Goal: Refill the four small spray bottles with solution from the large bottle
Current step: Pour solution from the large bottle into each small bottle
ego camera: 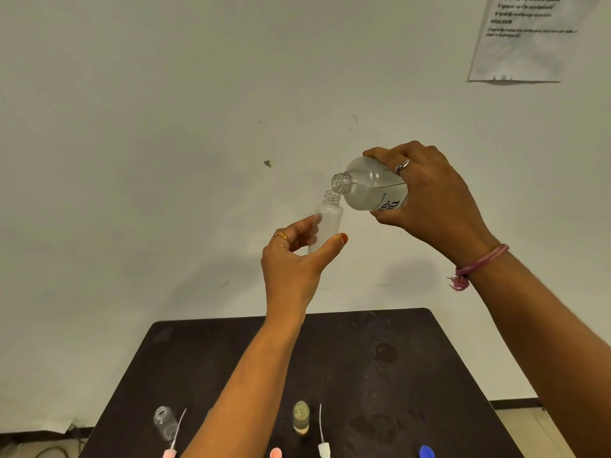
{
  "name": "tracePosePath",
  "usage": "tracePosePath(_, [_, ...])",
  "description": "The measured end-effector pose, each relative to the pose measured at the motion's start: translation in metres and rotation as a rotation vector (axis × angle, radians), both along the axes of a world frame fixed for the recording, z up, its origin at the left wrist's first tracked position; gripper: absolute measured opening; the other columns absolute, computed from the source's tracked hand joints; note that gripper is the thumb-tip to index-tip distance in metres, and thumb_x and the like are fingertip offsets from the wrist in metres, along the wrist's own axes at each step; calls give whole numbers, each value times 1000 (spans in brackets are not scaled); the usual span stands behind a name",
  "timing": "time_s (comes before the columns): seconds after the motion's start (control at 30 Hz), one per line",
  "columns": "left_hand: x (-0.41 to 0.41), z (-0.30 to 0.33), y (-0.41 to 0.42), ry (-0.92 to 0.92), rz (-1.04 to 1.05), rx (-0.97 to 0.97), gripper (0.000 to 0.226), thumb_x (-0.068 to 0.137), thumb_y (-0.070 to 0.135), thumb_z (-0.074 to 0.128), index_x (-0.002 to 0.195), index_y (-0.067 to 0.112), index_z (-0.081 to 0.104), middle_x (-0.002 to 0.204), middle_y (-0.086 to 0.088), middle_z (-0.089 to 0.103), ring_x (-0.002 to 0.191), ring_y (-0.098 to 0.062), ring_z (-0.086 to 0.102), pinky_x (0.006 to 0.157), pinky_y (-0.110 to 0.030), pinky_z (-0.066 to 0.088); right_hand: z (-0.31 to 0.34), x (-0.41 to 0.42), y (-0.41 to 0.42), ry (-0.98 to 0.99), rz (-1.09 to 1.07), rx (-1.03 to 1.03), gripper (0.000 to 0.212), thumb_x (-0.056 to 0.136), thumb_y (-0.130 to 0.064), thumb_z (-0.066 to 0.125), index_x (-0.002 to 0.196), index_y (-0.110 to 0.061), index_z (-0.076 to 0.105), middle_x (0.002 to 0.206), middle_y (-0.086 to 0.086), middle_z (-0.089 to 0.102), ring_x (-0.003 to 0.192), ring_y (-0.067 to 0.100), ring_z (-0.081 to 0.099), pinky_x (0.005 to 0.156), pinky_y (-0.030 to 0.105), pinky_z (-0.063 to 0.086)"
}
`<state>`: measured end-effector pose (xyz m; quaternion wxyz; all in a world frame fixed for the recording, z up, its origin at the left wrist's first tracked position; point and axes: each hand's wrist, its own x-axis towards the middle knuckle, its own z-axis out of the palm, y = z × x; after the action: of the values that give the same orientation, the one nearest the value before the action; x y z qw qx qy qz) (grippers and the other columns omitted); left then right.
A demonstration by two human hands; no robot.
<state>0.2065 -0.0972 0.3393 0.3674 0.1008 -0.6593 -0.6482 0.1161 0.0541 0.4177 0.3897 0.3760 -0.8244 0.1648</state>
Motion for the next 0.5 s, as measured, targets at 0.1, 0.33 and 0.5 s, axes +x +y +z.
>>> tracePosePath(0.1, [0,0,0,0,-3,-2,50,69,29,83,116,22,66,112,4,68,96,-5,64,63,0,44,0,0,0,-2,5,0,70,64,-17,82,129,-19,55,111,9,59,98,29,53,72,26,38])
tracePosePath(0.33, [0,-1,-1,2,-5,4,52,70,28,83,118,19,66,114,2,68,100,-9,64,66,-2,47,1,1,0,-6,7,0,69,65,-16,81,129,-20,55,111,7,59,97,28,52,72,27,38])
tracePosePath(0.5, [0,0,0,3,-13,10,50,70,28,83,117,20,67,114,3,68,100,-8,65,64,-2,46,2,2,0,-5,3,9,70,65,-17,81,130,-20,54,112,8,58,98,28,52,73,27,38])
